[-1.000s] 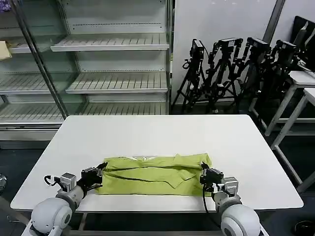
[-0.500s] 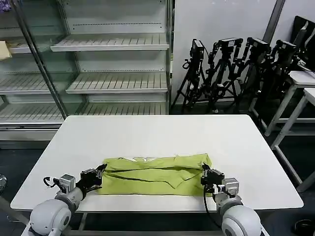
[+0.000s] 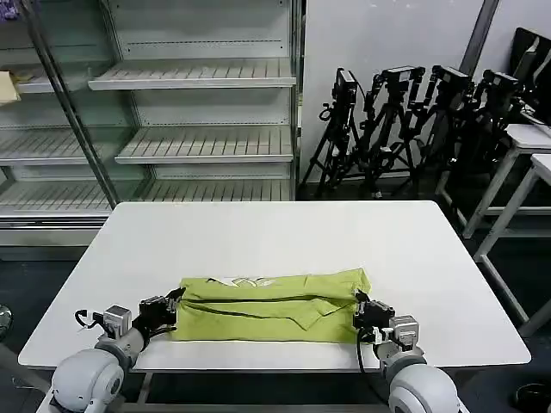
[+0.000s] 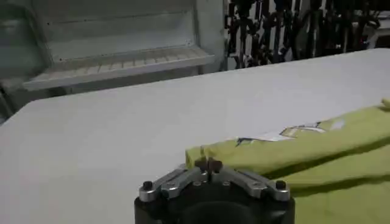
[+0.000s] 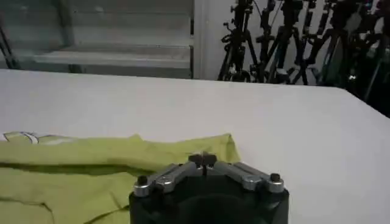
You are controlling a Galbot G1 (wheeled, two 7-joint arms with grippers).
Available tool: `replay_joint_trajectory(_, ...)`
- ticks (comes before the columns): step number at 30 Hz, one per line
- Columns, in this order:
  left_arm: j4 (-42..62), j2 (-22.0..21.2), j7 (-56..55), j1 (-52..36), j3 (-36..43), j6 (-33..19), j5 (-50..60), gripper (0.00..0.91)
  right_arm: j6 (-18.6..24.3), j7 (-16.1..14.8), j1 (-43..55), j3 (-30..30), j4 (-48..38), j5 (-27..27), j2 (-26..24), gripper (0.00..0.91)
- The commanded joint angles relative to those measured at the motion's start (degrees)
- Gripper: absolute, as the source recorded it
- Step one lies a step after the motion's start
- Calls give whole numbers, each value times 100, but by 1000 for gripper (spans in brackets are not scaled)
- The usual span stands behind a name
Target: Fold and organize the clothes.
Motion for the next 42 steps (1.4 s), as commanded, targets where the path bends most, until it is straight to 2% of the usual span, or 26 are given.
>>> replay_joint_trajectory(1,42,-11,-4,-7,8,8,61,10,-16,17,-34,-7,-16,-61,6,0)
replay_joint_trajectory(6,28,-5,12,24,6,12,60,20,-31,-42,-65,-7,-3,-62,0,0)
replay_joint_trajectory(7,10,-8,15,38,8,19,61,111,-40,-63,-85,-17,8,-72,-5,0)
replay_joint_trajectory(8,-2,-11,14,43,10,19,64,907,-41,-67,-100,-26,12,-98,-1,202)
replay_joint_trajectory(9,-38,-22,12,52,12,12,61,907,-43,-76,-110,-31,9,-126,8,715)
replay_joint_trajectory(10,-53,-28,4,55,12,12,61,907,-41,-75,-114,-33,8,-135,12,907)
replay_joint_trajectory(14,-224,-29,-33,106,-38,-33,20,907,-42,-98,-136,30,49,-134,-13,907)
replay_joint_trajectory(19,-490,-15,-282,218,-32,-350,-297,907,4,-145,-351,168,224,-237,-59,907)
replay_joint_trajectory(24,-604,-57,-1565,333,273,-363,-703,907,161,-280,-824,364,600,-521,-81,907)
replay_joint_trajectory(30,-362,-178,-2415,309,564,-363,-1073,907,266,-343,-1194,630,1024,-665,-93,907)
replay_joint_trajectory(40,-223,-330,-2487,253,796,-354,-1312,897,331,-362,-1247,752,989,-691,-106,907)
replay_joint_trajectory(41,-212,-343,-2503,253,796,-355,-1368,443,333,-367,-1247,751,978,-694,-103,907)
replay_joint_trajectory(42,-208,-347,-2534,256,799,-346,-1416,171,334,-366,-1244,747,974,-698,-100,907)
